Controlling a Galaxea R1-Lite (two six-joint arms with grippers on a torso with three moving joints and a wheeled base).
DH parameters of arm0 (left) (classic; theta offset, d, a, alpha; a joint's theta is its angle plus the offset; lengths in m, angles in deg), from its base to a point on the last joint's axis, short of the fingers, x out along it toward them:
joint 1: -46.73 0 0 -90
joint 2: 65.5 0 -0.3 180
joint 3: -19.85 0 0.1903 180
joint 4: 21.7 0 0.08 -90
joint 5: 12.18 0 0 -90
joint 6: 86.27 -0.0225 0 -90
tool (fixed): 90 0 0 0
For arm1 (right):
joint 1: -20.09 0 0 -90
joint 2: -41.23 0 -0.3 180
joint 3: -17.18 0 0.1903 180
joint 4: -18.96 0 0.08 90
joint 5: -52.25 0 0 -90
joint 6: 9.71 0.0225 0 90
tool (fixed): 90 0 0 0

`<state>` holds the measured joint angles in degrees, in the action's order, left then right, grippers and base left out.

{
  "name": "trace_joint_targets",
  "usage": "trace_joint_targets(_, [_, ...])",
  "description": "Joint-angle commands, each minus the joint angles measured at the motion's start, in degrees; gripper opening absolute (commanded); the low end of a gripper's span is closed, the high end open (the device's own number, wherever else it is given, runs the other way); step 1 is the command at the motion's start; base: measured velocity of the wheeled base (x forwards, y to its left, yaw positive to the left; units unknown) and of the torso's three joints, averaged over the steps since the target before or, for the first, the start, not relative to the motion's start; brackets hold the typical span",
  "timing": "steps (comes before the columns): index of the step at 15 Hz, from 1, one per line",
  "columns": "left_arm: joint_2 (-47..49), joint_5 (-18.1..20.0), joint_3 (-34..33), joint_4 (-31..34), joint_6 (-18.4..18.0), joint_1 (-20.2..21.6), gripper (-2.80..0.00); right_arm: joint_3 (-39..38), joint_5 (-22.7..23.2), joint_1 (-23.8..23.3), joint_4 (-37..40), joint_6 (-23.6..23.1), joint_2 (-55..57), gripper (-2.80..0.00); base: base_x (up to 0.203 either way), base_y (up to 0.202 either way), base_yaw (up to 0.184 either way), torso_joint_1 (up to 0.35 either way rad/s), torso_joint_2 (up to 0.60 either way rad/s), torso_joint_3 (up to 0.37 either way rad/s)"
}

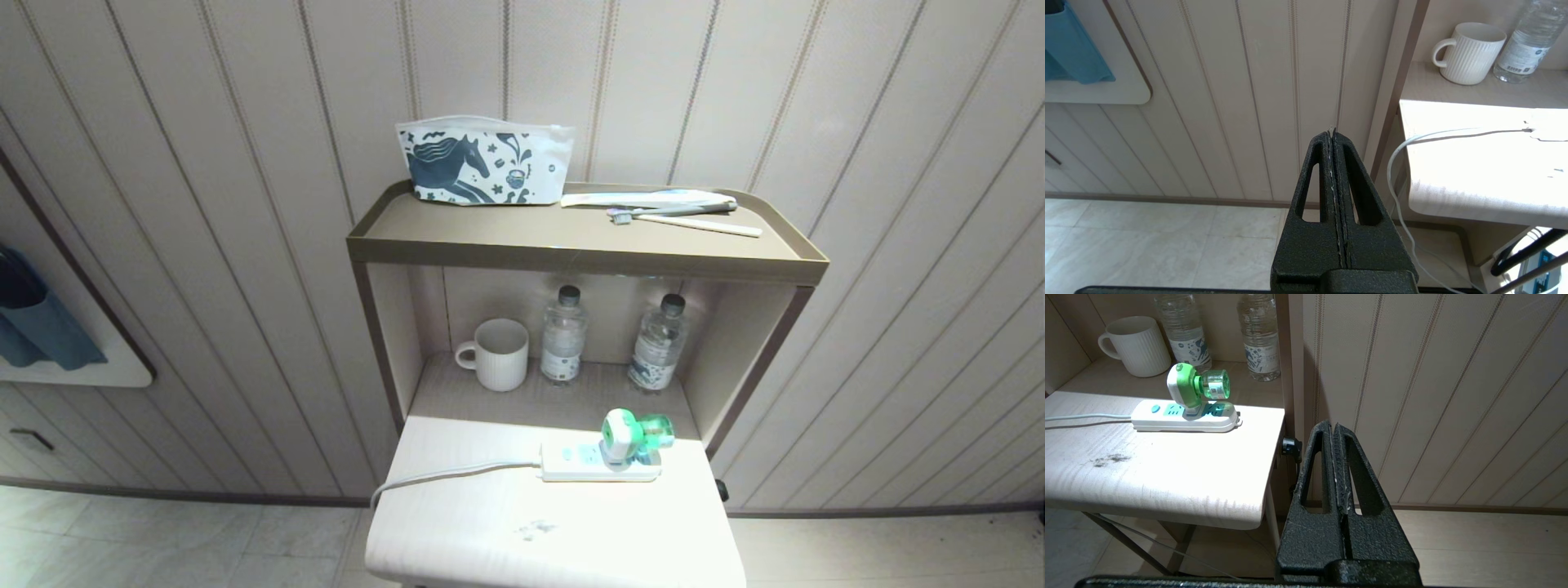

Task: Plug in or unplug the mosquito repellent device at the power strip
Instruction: Hold the socket with your left hand and unplug it with your right hand

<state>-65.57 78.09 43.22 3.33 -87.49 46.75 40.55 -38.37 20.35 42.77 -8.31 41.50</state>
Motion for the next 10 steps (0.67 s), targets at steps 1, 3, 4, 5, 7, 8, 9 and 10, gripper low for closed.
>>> trace_joint_targets(1, [0.07,0.0,0.0,0.01,-0.01,0.06,-2.8,0.0,0.01,0.0,0.0,0.0,0.08,-2.8,0.0,0.0,0.0,0.0,0.0,0.0])
trace_joint_targets(3, [0.07,0.0,0.0,0.01,-0.01,0.06,-2.8,0.0,0.09,-0.03,0.0,-0.08,0.08,-2.8,0.0,0.0,0.0,0.0,0.0,0.0])
trace_joint_targets(4, [0.07,0.0,0.0,0.01,-0.18,-0.01,-2.8,0.0,0.09,-0.01,0.0,-0.15,0.08,-2.8,0.0,0.0,0.0,0.0,0.0,0.0])
trace_joint_targets(5, [0.07,0.0,0.0,0.01,-0.18,0.02,-2.8,0.0,0.17,-0.09,-0.08,-0.25,0.08,-2.8,0.0,0.0,0.0,0.0,0.0,0.0])
trace_joint_targets(7, [0.07,0.0,0.0,0.01,-0.18,0.06,-2.8,0.05,0.27,-0.05,-0.35,-0.82,0.01,-2.8,0.0,0.0,0.0,0.0,0.0,0.0])
trace_joint_targets(8, [0.07,0.0,0.0,0.01,-0.18,0.06,-2.8,0.09,0.27,0.0,-0.26,-0.87,0.17,-2.8,0.0,0.0,0.0,0.0,0.0,0.0])
trace_joint_targets(9, [0.07,0.0,0.0,0.01,-0.18,0.06,-2.8,1.12,0.45,0.0,-0.03,-1.08,0.5,-2.8,0.0,0.0,0.0,0.0,0.0,0.0])
trace_joint_targets(10, [0.07,0.0,0.0,0.01,-0.18,0.06,-2.8,3.97,0.7,0.01,0.22,-1.07,1.36,-2.8,0.0,0.0,0.0,0.0,0.0,0.0])
